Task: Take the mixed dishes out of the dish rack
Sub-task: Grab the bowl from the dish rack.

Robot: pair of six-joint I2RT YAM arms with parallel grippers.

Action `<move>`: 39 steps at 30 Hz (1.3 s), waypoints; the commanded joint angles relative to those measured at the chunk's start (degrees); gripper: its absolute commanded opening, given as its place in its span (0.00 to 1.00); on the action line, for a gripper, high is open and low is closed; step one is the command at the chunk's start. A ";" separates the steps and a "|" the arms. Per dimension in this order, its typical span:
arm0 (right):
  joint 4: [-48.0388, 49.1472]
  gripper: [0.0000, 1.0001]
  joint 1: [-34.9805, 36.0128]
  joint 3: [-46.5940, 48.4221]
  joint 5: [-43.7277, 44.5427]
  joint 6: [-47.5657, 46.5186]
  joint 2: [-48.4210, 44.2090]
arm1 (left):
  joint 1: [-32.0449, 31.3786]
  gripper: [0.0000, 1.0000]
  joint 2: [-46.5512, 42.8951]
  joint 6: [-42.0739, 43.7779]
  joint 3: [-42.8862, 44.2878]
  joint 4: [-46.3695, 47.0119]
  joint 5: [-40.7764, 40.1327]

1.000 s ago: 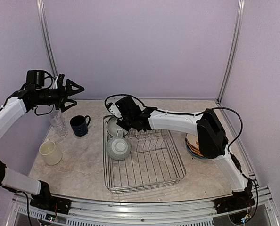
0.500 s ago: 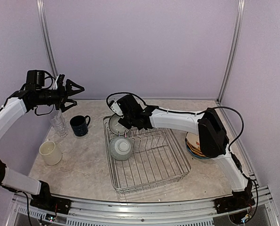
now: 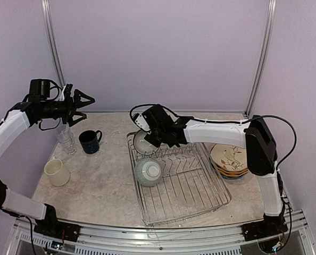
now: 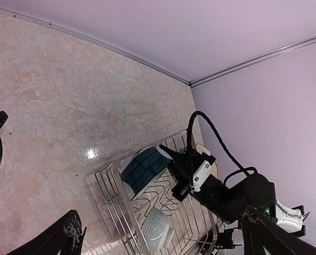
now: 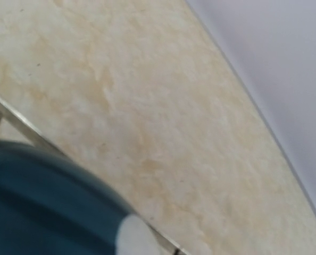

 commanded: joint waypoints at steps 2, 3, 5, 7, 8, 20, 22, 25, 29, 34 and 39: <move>16.63 0.00 0.20 -1.84 2.45 1.35 -7.16 | -0.04 0.99 0.61 0.84 0.40 0.17 -0.07; 17.24 0.00 0.19 -2.53 2.57 1.12 -6.84 | -0.23 0.99 0.60 1.09 0.43 -0.13 -0.69; 17.28 0.00 0.19 -1.52 3.13 1.11 -5.37 | -0.29 0.99 0.89 1.35 0.67 -0.61 -1.10; 17.32 0.00 0.19 0.08 4.04 0.75 -3.91 | -0.27 0.99 1.33 1.27 1.00 -0.96 -0.60; 17.32 0.00 0.19 0.56 4.88 0.55 -3.25 | -0.34 0.99 1.37 1.26 1.01 -0.94 -0.52; 22.84 0.00 -0.20 3.91 9.10 -6.87 3.73 | -0.75 0.99 1.38 1.53 1.03 -1.12 -1.01; 23.87 0.00 -0.17 4.29 9.23 -9.41 4.95 | -0.79 0.99 1.60 1.45 1.21 -1.29 -0.54; 24.77 0.00 0.01 4.44 10.17 -14.69 6.13 | -1.17 0.99 1.99 1.65 1.32 -1.57 -0.57; 27.21 0.00 0.51 2.37 12.20 -17.85 3.95 | -1.41 0.99 2.22 2.00 1.64 -2.19 -0.88; 26.53 0.00 0.54 3.63 15.80 -15.38 -0.12 | -1.49 0.99 2.64 1.70 1.55 -1.81 -0.19; 24.65 0.00 0.02 2.26 16.54 -8.79 -5.81 | -1.39 0.99 3.79 1.37 1.87 -1.99 0.91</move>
